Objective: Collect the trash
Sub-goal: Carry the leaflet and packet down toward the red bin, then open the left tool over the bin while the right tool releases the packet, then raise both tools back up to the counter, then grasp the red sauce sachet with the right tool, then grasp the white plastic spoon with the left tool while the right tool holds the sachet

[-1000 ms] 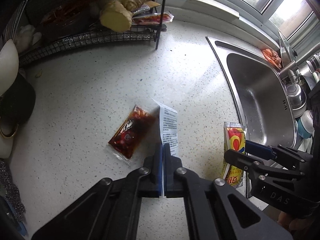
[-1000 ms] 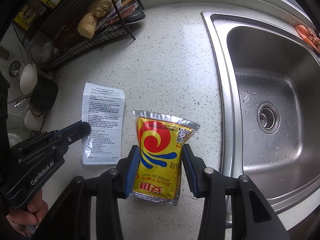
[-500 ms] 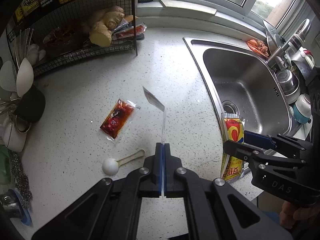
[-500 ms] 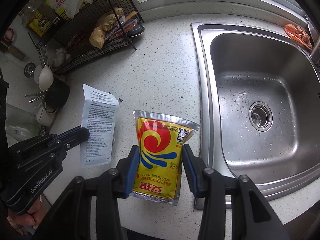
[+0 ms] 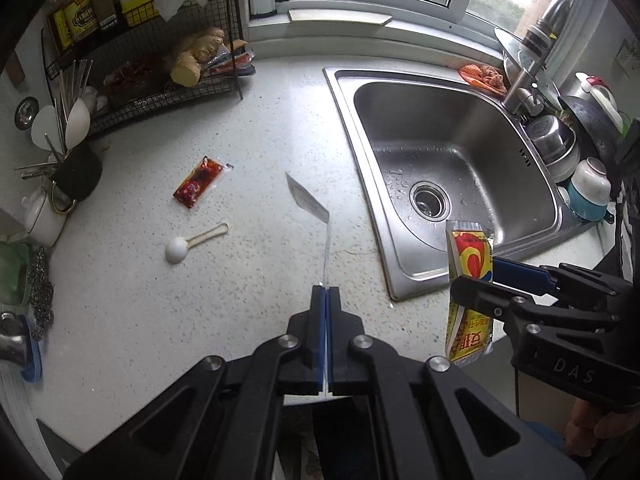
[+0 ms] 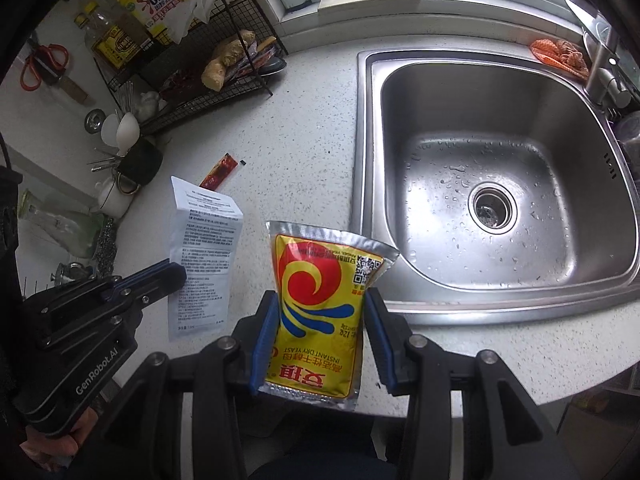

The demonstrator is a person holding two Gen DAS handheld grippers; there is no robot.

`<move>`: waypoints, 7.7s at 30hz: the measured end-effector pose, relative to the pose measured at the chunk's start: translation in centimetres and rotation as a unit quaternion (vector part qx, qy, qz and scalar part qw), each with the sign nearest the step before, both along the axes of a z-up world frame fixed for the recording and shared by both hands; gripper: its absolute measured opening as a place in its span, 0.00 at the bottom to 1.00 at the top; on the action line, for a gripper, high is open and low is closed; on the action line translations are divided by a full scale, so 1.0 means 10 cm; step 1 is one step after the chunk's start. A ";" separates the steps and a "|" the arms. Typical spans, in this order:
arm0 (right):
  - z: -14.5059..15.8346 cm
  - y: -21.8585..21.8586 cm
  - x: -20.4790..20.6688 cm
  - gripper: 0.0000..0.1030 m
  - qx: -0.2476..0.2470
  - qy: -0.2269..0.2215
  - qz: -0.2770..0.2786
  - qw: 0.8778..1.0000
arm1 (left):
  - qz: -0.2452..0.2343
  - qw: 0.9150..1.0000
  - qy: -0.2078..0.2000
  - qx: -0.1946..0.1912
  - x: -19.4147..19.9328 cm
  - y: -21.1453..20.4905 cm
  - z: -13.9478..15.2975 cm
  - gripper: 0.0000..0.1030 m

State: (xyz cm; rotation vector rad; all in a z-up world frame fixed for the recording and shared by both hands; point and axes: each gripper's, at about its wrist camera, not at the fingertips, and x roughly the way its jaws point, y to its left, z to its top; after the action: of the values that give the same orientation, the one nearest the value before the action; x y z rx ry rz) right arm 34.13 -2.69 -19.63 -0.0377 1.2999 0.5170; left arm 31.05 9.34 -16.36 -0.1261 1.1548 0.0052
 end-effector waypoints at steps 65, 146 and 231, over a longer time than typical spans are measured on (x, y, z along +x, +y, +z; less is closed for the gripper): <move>-1.32 -1.79 -1.43 0.39 -0.078 0.091 -0.117 0.986 | -0.089 0.991 0.088 -0.053 -1.07 -1.71 -1.85 0.80; 0.05 0.70 -0.10 0.99 -0.009 -0.027 0.167 0.985 | 0.180 0.982 -0.031 0.057 -0.42 0.79 0.12 1.00; -0.65 1.52 0.68 0.05 -0.087 0.040 0.184 0.978 | -0.108 0.989 0.091 0.053 1.12 1.51 -1.35 0.92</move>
State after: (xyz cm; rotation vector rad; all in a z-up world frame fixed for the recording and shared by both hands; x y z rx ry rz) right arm 40.91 12.53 -26.12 -0.4131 1.4230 0.7228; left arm 42.25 24.47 -29.86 0.0962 1.3438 -0.1145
